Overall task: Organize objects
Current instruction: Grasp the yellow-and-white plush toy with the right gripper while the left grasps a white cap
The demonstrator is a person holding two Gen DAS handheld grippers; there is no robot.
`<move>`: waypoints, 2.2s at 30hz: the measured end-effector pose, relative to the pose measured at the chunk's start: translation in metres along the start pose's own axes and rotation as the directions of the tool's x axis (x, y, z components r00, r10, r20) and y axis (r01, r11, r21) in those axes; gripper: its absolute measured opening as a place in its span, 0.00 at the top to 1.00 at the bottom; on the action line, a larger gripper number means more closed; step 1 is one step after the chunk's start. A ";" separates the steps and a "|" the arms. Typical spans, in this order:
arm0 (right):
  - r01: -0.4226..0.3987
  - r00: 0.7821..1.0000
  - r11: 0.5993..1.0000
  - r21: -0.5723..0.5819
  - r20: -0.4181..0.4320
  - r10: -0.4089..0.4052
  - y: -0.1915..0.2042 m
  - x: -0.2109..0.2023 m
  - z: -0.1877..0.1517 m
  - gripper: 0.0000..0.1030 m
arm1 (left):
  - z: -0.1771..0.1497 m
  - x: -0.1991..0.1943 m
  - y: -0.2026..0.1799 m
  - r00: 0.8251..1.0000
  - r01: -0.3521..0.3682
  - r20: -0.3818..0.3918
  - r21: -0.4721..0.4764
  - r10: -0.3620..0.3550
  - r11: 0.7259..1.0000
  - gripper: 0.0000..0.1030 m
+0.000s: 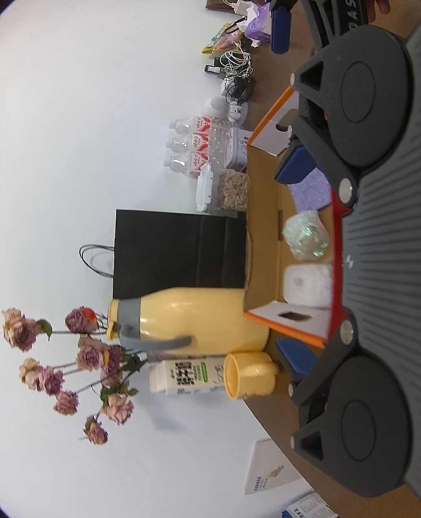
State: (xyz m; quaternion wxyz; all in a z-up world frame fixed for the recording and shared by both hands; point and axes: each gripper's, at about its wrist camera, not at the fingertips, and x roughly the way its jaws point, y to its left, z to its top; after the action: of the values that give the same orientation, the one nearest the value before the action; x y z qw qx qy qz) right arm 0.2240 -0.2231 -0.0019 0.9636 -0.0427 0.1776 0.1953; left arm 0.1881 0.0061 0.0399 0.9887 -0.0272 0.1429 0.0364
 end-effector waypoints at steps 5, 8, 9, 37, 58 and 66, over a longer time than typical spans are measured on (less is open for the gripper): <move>0.012 1.000 1.000 0.021 -0.014 -0.012 0.009 -0.021 -0.014 0.00 | -0.009 -0.024 0.015 0.999 -0.030 -0.023 0.001 0.030 1.000 0.00; -0.007 0.999 1.000 0.030 -0.045 0.008 0.015 -0.029 -0.025 0.00 | -0.015 -0.038 0.023 0.999 -0.044 -0.032 0.004 0.044 0.999 0.00; -0.010 0.998 1.000 0.027 -0.054 0.012 0.018 -0.032 -0.028 0.00 | -0.017 -0.043 0.025 0.998 -0.048 -0.035 0.006 0.048 0.999 0.00; 0.009 0.981 0.996 0.087 -0.194 0.008 0.027 -0.042 -0.061 0.00 | -0.054 -0.085 0.069 0.987 -0.098 -0.131 -0.020 0.095 0.995 0.00; 0.019 0.991 0.992 0.123 -0.136 -0.002 0.022 0.021 -0.045 0.48 | -0.056 0.015 0.068 0.938 -0.124 -0.309 0.123 0.157 0.985 0.00; 0.015 0.994 0.994 0.107 -0.113 -0.003 0.024 0.017 -0.051 0.48 | -0.063 0.054 0.071 0.923 -0.100 -0.362 0.108 0.133 0.989 0.06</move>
State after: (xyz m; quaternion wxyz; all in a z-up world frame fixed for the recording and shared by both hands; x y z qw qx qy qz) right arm 0.2131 -0.2029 -0.0558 0.9538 -0.0024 0.2416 0.1784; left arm 0.2160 0.0766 -0.0391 0.9407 0.0185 0.3285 0.0831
